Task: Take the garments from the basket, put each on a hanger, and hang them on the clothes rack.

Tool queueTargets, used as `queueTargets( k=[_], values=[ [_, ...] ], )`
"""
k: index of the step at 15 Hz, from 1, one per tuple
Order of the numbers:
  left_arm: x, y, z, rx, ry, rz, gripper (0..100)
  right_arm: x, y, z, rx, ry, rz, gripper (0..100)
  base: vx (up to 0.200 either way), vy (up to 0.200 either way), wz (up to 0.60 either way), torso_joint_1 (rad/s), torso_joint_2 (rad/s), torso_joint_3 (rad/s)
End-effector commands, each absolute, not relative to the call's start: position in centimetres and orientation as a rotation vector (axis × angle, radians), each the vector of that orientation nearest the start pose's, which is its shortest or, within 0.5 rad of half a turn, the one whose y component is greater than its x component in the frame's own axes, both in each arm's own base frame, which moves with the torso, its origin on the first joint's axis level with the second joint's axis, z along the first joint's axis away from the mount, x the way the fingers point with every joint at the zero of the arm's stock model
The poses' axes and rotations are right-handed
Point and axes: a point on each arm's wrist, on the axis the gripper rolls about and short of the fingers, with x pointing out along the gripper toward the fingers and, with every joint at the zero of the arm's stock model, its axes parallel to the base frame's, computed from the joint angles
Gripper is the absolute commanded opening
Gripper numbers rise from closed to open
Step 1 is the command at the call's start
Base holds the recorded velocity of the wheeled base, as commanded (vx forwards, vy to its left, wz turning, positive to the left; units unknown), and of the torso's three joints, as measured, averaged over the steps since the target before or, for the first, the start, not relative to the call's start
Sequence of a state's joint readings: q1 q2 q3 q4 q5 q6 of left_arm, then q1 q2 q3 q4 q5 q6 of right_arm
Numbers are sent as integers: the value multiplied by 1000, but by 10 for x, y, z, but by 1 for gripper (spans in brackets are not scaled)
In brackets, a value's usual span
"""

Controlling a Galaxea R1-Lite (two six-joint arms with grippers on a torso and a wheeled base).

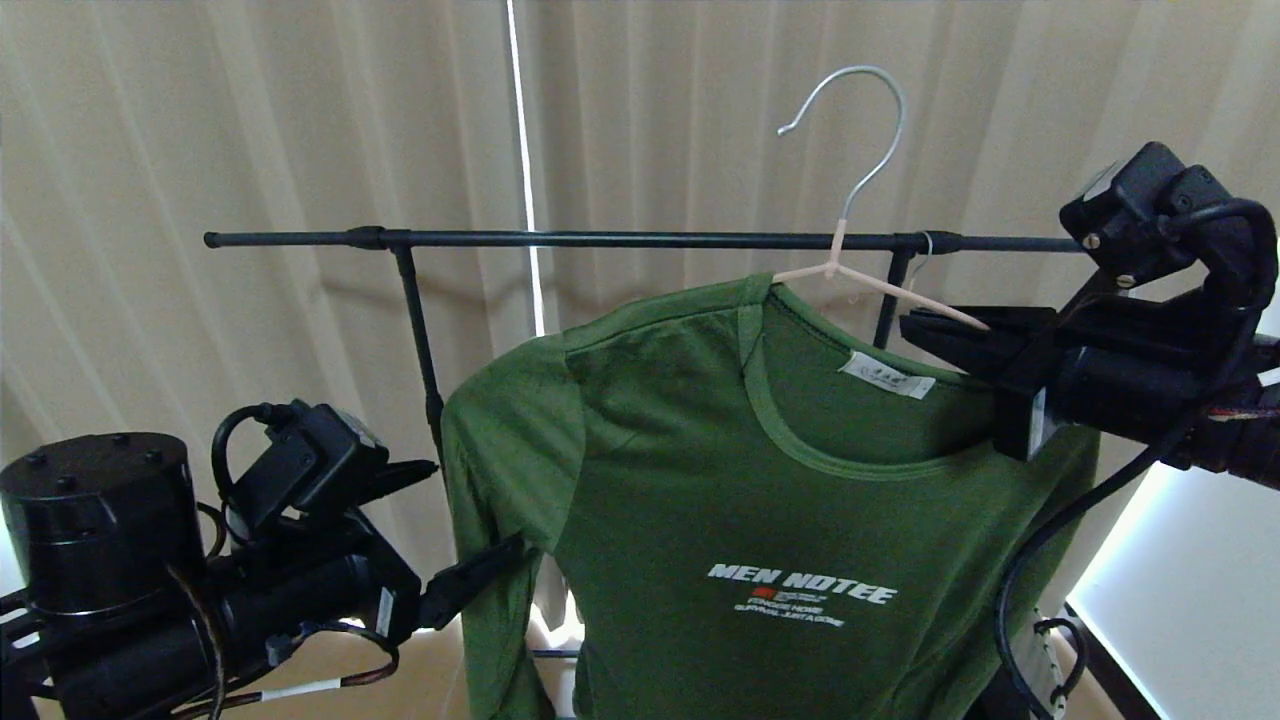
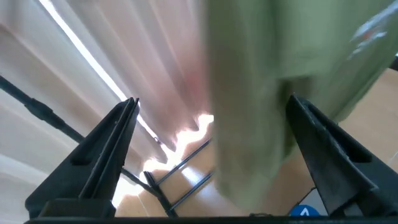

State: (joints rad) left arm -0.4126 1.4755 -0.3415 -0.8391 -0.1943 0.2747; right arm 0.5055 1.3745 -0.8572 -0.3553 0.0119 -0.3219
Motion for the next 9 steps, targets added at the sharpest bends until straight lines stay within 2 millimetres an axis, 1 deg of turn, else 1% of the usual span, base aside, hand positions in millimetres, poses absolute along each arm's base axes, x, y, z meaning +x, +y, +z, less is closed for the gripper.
queueTargets(
  k=[1, 2, 3, 5, 7, 8, 9],
  values=[
    [198, -91, 137, 302, 238, -642, 100, 198, 111, 260, -351, 58, 541, 0, 0, 0, 0, 0, 0, 0],
    [198, -91, 137, 303, 238, -642, 100, 197, 112, 261, -352, 55, 547, 0, 0, 0, 0, 0, 0, 0],
    [198, -91, 138, 305, 236, -642, 0, 198, 113, 260, -353, 58, 547, 0, 0, 0, 0, 0, 0, 0],
    [198, -89, 136, 310, 242, -630, 0, 200, 112, 260, -354, 62, 539, 0, 0, 0, 0, 0, 0, 0],
    [200, -76, 132, 357, 256, -545, 0, 202, 107, 259, -354, 69, 507, 0, 0, 0, 0, 0, 0, 0],
    [202, -63, 131, 413, 259, -483, 0, 205, 103, 258, -357, 77, 482, 0, 0, 0, 0, 0, 0, 0],
    [203, -57, 130, 425, 266, -457, 0, 206, 101, 259, -356, 77, 471, 0, 0, 0, 0, 0, 0, 0]
  ],
)
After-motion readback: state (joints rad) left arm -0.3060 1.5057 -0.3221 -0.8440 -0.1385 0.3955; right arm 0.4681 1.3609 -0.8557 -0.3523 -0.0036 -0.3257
